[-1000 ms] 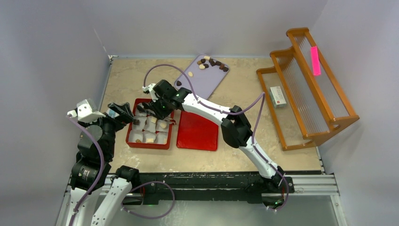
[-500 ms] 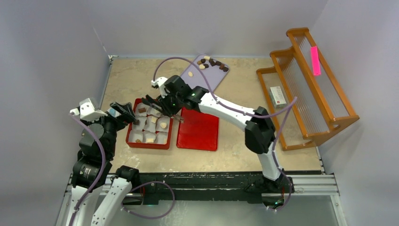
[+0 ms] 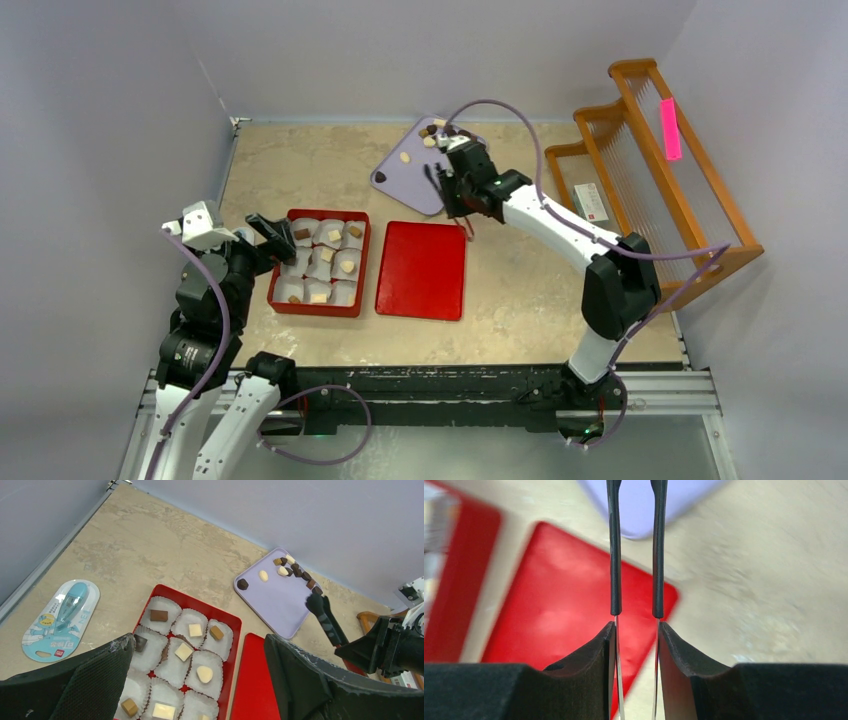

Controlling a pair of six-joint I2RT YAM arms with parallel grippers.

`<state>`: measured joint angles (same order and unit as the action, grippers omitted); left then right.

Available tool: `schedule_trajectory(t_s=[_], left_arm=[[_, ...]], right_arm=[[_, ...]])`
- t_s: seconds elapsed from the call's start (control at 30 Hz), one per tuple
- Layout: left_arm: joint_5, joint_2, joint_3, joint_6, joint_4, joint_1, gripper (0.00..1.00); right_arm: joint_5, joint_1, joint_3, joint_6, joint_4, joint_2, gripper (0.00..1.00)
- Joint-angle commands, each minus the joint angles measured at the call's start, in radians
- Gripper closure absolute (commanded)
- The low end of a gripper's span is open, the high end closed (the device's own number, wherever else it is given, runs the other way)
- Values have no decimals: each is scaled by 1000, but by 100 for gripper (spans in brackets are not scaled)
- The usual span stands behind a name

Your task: Pack the chocolate

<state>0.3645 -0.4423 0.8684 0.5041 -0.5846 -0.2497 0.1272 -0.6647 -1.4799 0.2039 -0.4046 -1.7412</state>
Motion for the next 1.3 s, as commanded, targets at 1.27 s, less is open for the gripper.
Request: schedule_trajectory(t_s=[1.27], left_arm=[[-19,-17,-6,-16,48,3,0]], right_arm=[[118,240,299,162,-24,29,25]])
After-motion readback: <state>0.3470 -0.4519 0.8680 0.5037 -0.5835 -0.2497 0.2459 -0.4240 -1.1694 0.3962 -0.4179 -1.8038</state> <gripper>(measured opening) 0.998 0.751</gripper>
